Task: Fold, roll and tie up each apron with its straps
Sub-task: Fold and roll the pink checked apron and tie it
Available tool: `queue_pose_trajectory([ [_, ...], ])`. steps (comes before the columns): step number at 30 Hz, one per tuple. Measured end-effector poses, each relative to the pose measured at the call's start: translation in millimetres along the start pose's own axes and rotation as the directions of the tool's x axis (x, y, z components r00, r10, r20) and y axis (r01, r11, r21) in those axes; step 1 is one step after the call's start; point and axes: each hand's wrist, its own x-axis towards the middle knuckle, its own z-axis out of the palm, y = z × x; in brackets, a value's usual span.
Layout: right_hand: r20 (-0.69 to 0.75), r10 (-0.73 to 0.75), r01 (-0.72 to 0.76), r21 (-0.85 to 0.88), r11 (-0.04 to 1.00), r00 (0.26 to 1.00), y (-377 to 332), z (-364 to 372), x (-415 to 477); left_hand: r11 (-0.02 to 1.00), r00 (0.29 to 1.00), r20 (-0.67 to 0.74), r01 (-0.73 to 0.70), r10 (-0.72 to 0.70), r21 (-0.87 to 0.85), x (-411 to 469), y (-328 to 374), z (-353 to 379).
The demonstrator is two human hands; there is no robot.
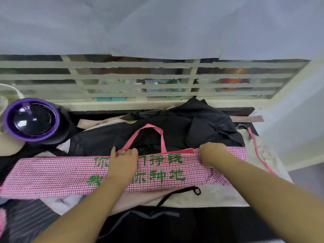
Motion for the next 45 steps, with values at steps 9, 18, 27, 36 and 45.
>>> queue_pose_trajectory([
  [9, -0.414, -0.024, 0.15, 0.274, 0.95, 0.91, 18.3, 38.5, -22.1, 0.942, 0.947, -0.075, -0.318, 0.312, -0.102, -14.9, 74.0, 26.3],
  [18, -0.65, 0.158, 0.329, 0.562, 0.759, 0.744, 61.2, 104.4, -57.5, 0.947, 0.961, 0.025, -0.265, 0.274, -0.182, -11.9, 76.0, 43.3],
  [27, -0.64, 0.394, 0.352, 0.727, 0.59, 0.66, 67.1, 150.2, -74.3, 0.959, 0.965, 0.102, -0.223, 0.243, -0.176, -12.5, 78.6, 34.8],
  [36, -0.661, 0.369, 0.543, 0.749, 0.38, 0.654, 72.6, 77.7, -82.4, 0.95, 0.967, 0.09, -0.213, 0.238, -0.226, -13.0, 75.5, 36.6],
  [45, -0.302, 0.371, 0.242, 0.949, 0.2, 0.878, 99.4, 103.7, -51.5, 0.952, 0.977, 0.05, -0.188, 0.205, -0.241, -13.1, 78.8, 32.0],
])
